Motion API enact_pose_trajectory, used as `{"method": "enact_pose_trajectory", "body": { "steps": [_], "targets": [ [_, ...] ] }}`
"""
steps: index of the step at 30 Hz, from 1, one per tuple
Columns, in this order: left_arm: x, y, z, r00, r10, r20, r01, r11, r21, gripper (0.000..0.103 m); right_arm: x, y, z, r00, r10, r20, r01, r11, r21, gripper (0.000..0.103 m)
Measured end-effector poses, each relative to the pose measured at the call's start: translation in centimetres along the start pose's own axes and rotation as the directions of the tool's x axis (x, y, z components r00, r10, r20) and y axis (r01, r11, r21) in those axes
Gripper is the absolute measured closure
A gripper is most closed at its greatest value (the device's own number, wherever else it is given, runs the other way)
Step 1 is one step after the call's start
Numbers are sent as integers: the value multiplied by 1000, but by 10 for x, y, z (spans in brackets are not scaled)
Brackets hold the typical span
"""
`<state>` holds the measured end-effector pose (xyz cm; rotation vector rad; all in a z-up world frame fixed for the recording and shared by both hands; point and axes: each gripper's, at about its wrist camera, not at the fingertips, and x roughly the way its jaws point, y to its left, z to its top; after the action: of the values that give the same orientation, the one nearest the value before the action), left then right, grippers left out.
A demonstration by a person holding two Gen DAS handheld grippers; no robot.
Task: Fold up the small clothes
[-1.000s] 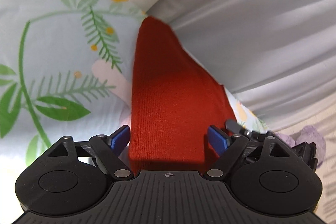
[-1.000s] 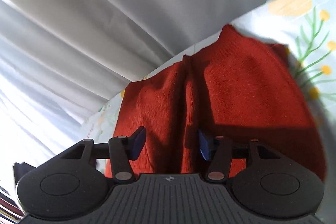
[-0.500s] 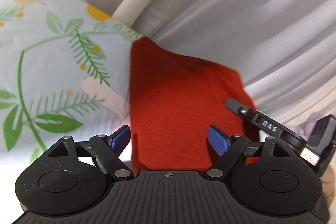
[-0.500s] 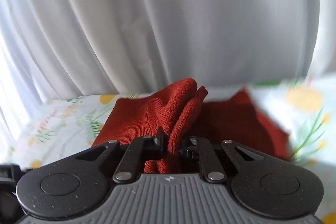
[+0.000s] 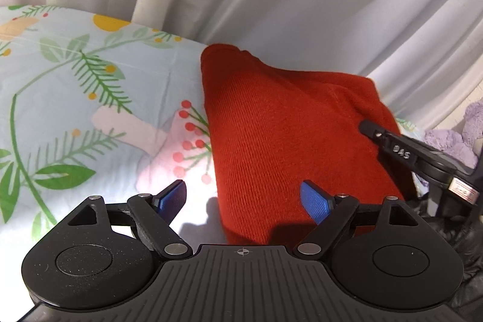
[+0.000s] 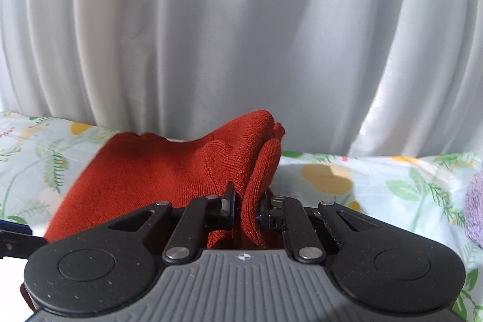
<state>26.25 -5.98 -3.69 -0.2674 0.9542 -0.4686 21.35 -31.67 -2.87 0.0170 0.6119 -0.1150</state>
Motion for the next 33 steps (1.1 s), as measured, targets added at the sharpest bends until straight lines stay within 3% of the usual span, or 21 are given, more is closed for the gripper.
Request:
{"method": "enact_pose_trajectory", "body": {
  "steps": [4, 8, 11, 15, 16, 20, 24, 26, 28, 30, 31, 32, 33],
  "targets": [
    [1, -2, -7, 1000, 4, -16, -4, 1000, 15, 16, 12, -17, -18, 999, 5, -55, -1, 998, 57, 90],
    [-16, -4, -22, 1000, -11, 10, 11, 997, 75, 16, -15, -46, -28, 999, 24, -40, -13, 966, 259, 71],
    [-31, -11, -43, 999, -1, 37, -6, 985, 172, 15, -46, -81, -59, 989, 145, -22, -116, 863, 492, 59],
    [-28, -28, -66, 1000, 18, 25, -24, 958, 284, 12, -74, -99, -111, 962, 272, 3, -199, 695, 691, 56],
    [-20, -33, -69, 999, 33, 9, -34, 950, 310, 12, -76, -96, -119, 958, 288, 12, -211, 674, 708, 55],
    [2, -44, -72, 997, 77, 10, -76, 939, 334, 13, -76, -86, -123, 960, 280, -5, -197, 687, 699, 55],
    [9, -40, -66, 992, 119, 32, -123, 942, 313, 14, -86, -99, -119, 963, 271, 17, -199, 664, 721, 55],
    [10, -39, -65, 987, 154, 54, -163, 933, 320, 14, -83, -102, -125, 948, 317, 14, -222, 628, 746, 55],
    [9, -37, -62, 983, 166, 73, -180, 935, 305, 14, -76, -101, -135, 924, 380, 32, -256, 557, 790, 55],
    [7, -35, -59, 981, 171, 93, -190, 941, 280, 14, -68, -97, -139, 905, 417, 85, -298, 479, 826, 58],
    [6, -34, -57, 979, 177, 100, -198, 943, 267, 14, -64, -95, -139, 904, 412, 113, -313, 458, 832, 64],
    [4, -32, -56, 978, 182, 103, -203, 946, 253, 14, -62, -91, -136, 919, 379, 106, -289, 469, 834, 86],
    [2, -28, -54, 977, 182, 108, -203, 950, 236, 14, -59, -87, -132, 938, 342, 60, -239, 511, 826, 95]
  ]
}}
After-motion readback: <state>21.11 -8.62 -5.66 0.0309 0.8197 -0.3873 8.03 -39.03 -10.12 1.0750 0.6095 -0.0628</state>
